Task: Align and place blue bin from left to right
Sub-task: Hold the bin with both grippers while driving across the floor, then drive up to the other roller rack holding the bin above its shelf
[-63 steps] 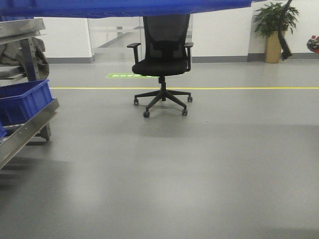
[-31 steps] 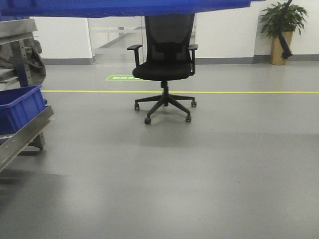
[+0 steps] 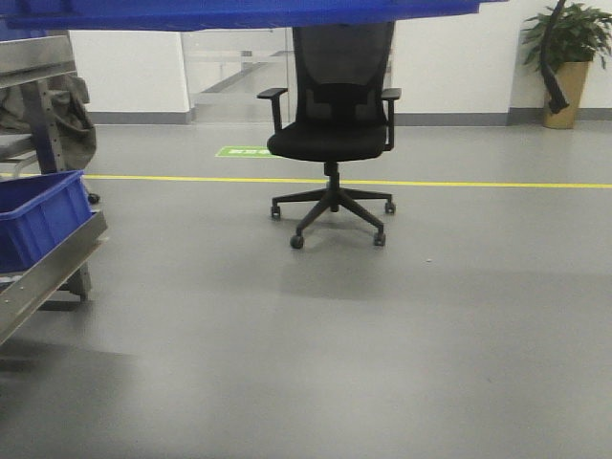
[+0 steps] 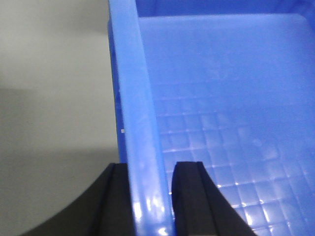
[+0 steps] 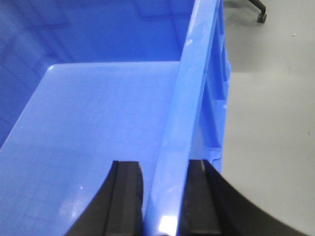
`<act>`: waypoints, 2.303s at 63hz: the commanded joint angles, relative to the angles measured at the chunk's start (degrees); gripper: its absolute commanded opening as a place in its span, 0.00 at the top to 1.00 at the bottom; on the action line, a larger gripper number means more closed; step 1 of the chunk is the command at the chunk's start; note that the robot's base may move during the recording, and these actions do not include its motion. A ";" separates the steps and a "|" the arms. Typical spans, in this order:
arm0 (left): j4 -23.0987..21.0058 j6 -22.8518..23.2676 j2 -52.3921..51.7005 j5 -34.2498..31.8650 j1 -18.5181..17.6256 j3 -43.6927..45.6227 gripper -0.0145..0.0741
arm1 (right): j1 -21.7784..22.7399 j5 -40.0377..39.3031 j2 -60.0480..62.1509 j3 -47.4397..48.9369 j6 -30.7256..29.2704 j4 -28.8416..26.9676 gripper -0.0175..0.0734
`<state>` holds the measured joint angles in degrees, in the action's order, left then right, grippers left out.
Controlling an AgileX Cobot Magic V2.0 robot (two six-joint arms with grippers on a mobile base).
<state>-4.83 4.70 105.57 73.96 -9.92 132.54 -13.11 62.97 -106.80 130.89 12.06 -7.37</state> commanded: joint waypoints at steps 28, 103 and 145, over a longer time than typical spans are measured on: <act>-12.46 -0.14 -1.68 -33.43 -1.74 1.32 0.96 | -1.75 -6.73 1.35 1.08 -2.04 -6.87 0.98; -12.46 -0.14 -1.68 -34.30 -1.74 1.32 0.96 | -1.75 -6.84 1.35 1.08 -2.04 -6.87 0.98; -12.46 -0.14 -1.68 -34.30 -1.74 1.32 0.96 | -1.75 -6.84 1.35 1.08 -2.04 -6.87 0.98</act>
<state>-4.72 4.59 105.57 73.47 -9.92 132.54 -13.11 62.15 -106.80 130.89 12.06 -7.37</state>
